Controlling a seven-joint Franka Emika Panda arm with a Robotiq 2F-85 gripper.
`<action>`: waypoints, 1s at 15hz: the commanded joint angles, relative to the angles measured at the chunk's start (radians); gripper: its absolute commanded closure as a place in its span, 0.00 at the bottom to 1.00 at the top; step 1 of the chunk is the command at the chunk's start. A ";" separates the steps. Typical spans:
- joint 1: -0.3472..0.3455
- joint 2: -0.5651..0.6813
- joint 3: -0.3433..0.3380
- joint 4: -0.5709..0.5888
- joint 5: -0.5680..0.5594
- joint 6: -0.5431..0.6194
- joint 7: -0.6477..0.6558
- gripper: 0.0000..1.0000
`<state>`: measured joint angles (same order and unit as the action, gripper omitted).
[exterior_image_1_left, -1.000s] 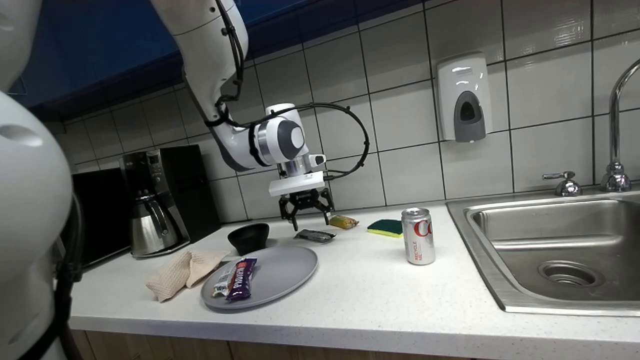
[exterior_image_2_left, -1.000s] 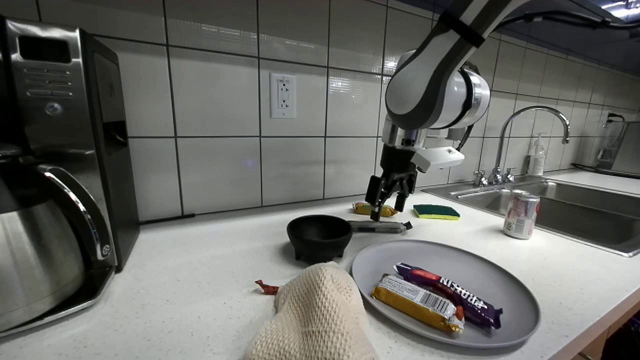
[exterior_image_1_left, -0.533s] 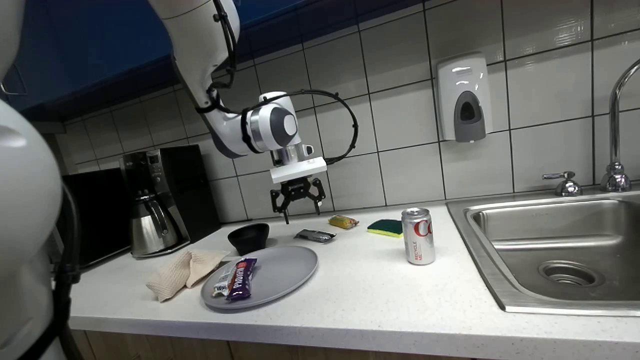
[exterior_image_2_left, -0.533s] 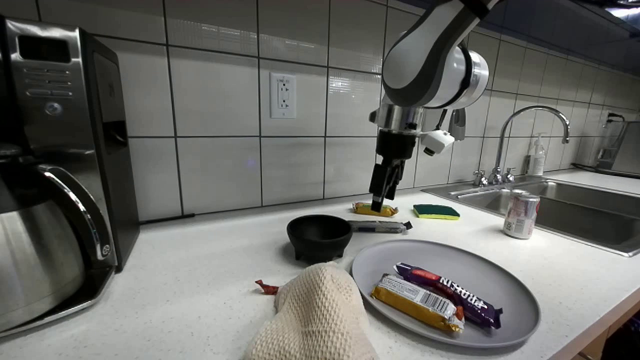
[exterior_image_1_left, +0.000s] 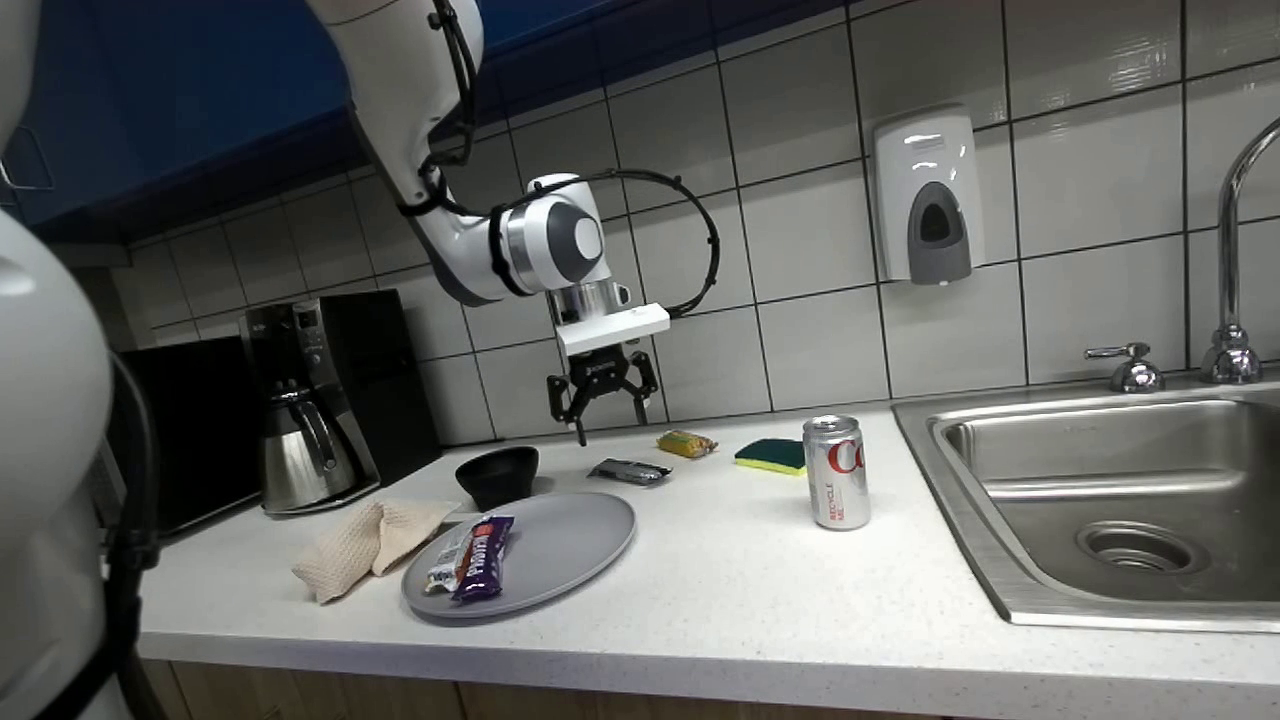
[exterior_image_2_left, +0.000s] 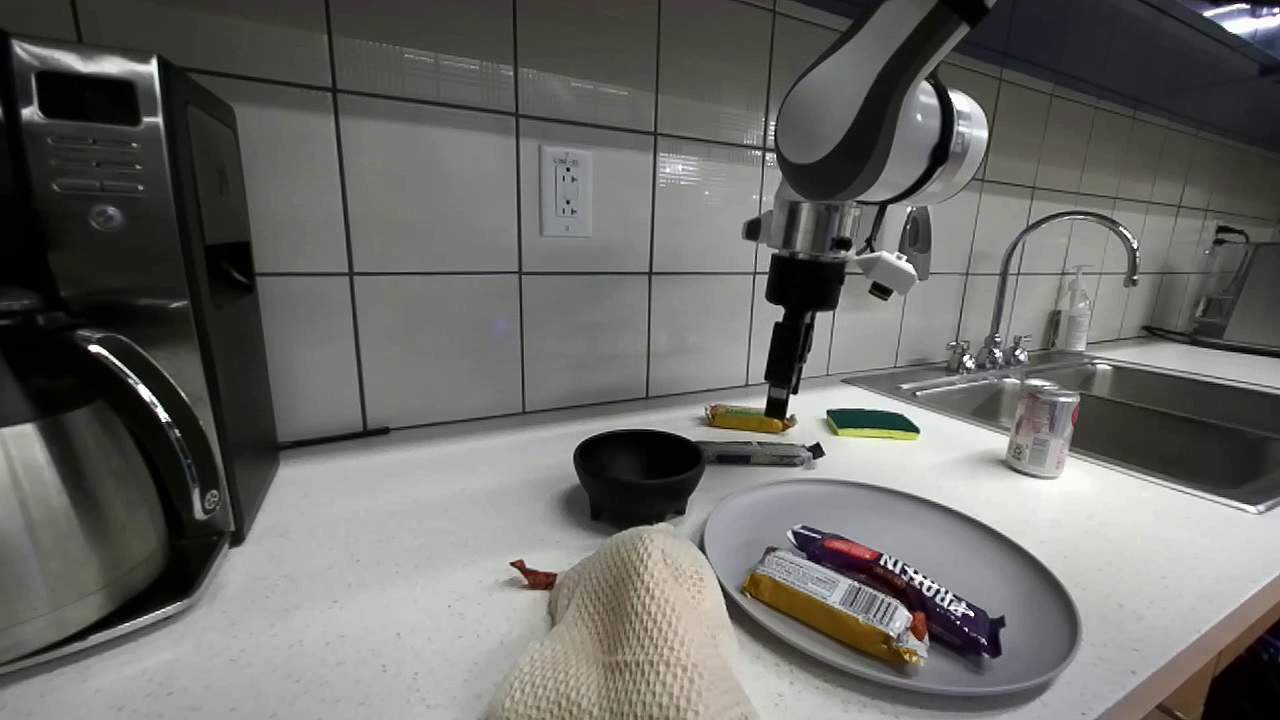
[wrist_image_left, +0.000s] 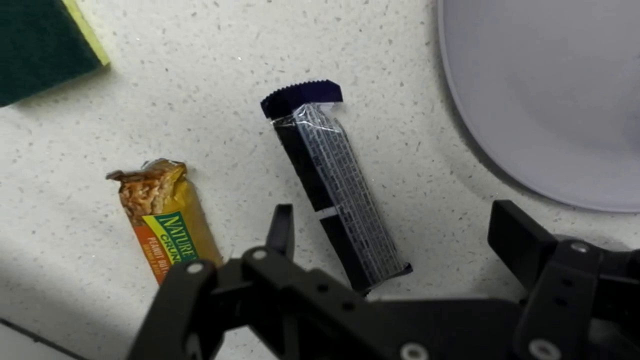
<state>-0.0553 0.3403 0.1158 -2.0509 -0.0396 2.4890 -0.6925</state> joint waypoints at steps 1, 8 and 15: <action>0.001 0.000 0.000 0.002 0.000 -0.003 0.001 0.00; -0.002 0.005 -0.001 0.006 -0.003 0.003 -0.007 0.00; -0.008 0.038 -0.002 0.034 -0.029 0.020 -0.069 0.00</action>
<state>-0.0550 0.3577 0.1109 -2.0454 -0.0448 2.4996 -0.7113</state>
